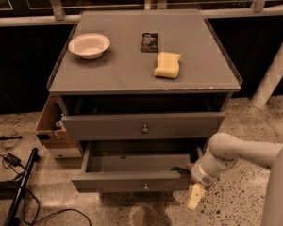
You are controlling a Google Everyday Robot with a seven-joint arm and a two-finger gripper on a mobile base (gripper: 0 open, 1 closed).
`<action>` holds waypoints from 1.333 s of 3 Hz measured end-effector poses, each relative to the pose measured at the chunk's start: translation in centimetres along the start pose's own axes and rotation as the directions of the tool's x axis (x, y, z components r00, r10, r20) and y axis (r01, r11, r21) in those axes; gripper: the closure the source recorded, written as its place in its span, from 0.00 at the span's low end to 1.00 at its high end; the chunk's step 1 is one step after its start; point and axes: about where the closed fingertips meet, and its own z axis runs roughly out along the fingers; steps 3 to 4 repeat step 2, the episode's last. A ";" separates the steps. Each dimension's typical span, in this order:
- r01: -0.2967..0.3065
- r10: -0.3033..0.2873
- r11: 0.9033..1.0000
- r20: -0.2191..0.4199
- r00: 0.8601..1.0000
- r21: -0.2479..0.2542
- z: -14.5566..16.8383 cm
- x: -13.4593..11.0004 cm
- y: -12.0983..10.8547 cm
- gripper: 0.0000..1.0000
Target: Open middle drawer
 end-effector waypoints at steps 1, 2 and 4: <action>-0.017 0.016 0.998 -0.022 1.000 -0.056 -1.1 0.8 2.3 0.00; -0.017 0.015 0.998 -0.023 1.000 -0.062 -1.1 0.8 2.5 0.00; -0.017 0.015 0.998 -0.023 1.000 -0.062 -1.1 0.8 2.5 0.00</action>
Offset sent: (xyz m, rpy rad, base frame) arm -0.0209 -0.0058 0.0112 -0.0040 0.0555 0.0105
